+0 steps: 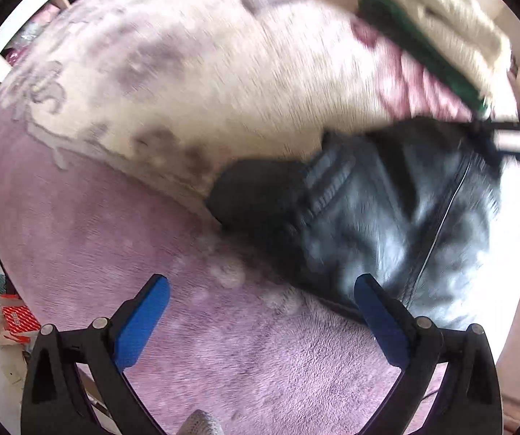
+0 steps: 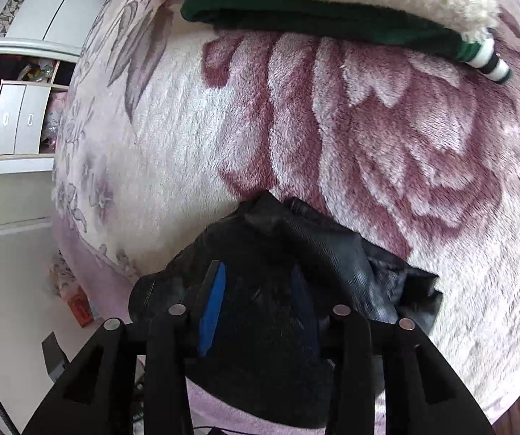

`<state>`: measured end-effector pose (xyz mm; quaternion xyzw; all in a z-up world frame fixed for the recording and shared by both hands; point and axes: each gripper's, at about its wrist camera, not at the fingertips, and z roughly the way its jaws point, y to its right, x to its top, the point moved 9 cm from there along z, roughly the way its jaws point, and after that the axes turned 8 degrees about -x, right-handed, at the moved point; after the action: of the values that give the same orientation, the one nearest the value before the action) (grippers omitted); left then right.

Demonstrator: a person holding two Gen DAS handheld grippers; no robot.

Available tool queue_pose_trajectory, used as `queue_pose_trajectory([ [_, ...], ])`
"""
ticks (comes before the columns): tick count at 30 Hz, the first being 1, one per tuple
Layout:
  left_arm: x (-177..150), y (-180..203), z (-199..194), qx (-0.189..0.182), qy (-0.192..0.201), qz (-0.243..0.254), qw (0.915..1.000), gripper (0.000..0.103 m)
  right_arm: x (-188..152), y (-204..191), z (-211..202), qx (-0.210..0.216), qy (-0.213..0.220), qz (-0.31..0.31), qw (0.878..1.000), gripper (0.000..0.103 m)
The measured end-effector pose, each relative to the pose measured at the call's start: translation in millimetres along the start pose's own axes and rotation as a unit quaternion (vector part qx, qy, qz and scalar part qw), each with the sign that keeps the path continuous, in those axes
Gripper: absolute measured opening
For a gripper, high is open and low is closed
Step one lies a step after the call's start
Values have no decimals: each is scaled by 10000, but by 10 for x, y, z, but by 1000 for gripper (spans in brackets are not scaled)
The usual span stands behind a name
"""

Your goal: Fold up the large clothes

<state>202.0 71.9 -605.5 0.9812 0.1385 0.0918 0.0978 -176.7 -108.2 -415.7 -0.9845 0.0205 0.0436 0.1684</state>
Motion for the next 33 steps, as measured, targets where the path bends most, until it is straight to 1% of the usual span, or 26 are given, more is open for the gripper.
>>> queue_pose_trajectory([
  [1, 97, -10, -76, -46, 126, -22, 9999, 103, -120, 19, -177, -52, 105, 67, 9999, 58],
  [2, 169, 4, -120, -89, 228, -7, 9997, 103, -310, 82, -400, -100, 196, 128, 9997, 58],
  [4, 344, 55, -108, -122, 378, 99, 9992, 103, -554, 143, -467, -134, 237, 243, 9993, 58],
  [5, 422, 88, -17, -81, 353, 202, 9991, 103, -695, 211, -633, -143, 245, 265, 9992, 58],
  [6, 476, 113, 118, 32, 302, 318, 9990, 103, -814, 262, -621, -213, 269, 309, 9989, 58],
  [7, 493, 76, 263, 212, 182, 395, 9988, 103, -916, 305, -600, -295, 302, 344, 9985, 58],
  [8, 474, 5, 467, 347, -55, 430, 9985, 103, -923, 306, -693, -311, 307, 329, 9985, 58],
  [9, 412, -78, 678, 349, -299, 398, 9982, 103, -972, 336, -594, -355, 286, 378, 9982, 58],
  [10, 363, -148, 766, 324, -403, 343, 9981, 103, -986, 373, -453, -398, 238, 470, 9978, 58],
  [11, 324, -206, 845, 200, -475, 273, 9983, 103, -943, 408, -297, -434, 171, 535, 9975, 58],
  [13, 292, -262, 859, -146, -525, 60, 9985, 103, -899, 478, -11, -655, 148, 560, 9962, 58],
  [14, 288, -277, 808, -186, -530, -11, 9984, 103, -868, 490, 92, -760, 91, 542, 9956, 59],
  [15, 289, -284, 719, -179, -497, -27, 9986, 103, -847, 471, 136, -725, 55, 550, 9958, 68],
  [16, 281, -299, 602, -141, -433, -40, 9990, 103, -843, 444, 114, -578, 40, 591, 9966, 74],
  [17, 258, -318, 498, -156, -363, -77, 9992, 103, -863, 432, 52, -405, 70, 641, 9971, 74],
  [19, 148, -348, 231, -459, -163, -354, 9982, 103, -947, 483, -114, 55, 167, 801, 9966, 74],
  [20, 93, -360, 148, -561, -106, -496, 9971, 103, -1031, 570, -190, 354, 167, 1003, 9942, 74],
  [22, -92, -350, 60, -871, -91, -868, 9924, 103, -1249, 815, -252, 842, 144, 1425, 9861, 75],
  [24, -288, -218, 175, -1400, -234, -1300, 9813, 103, -1471, 1082, -172, 1225, 90, 1740, 9771, 75],
  [25, -326, -118, 261, -1575, -328, -1421, 9767, 103, -1582, 1220, -88, 1427, 63, 1907, 9712, 75],
  [26, -384, -9, 383, -1871, -441, -1549, 9691, 103, -1680, 1341, 16, 1670, 21, 2091, 9635, 75],
  [27, -420, 89, 511, -2169, -512, -1704, 9598, 103, -1771, 1418, 134, 2018, -41, 2239, 9535, 75],
  [28, -422, 155, 582, -2326, -516, -1802, 9543, 103, -1850, 1487, 249, 2346, -80, 2372, 9427, 75],
  [30, -351, 222, 728, -2750, -401, -2079, 9378, 103, -1850, 1523, 424, 2966, -8, 2463, 9227, 75],
  [32, -239, 251, 761, -2900, -173, -2239, 9303, 103, -1753, 1478, 560, 3479, 55, 2413, 9059, 75],
  [33, -183, 270, 775, -2929, -80, -2240, 9295, 103, -1682, 1414, 611, 3731, 54, 2344, 8977, 81],
])
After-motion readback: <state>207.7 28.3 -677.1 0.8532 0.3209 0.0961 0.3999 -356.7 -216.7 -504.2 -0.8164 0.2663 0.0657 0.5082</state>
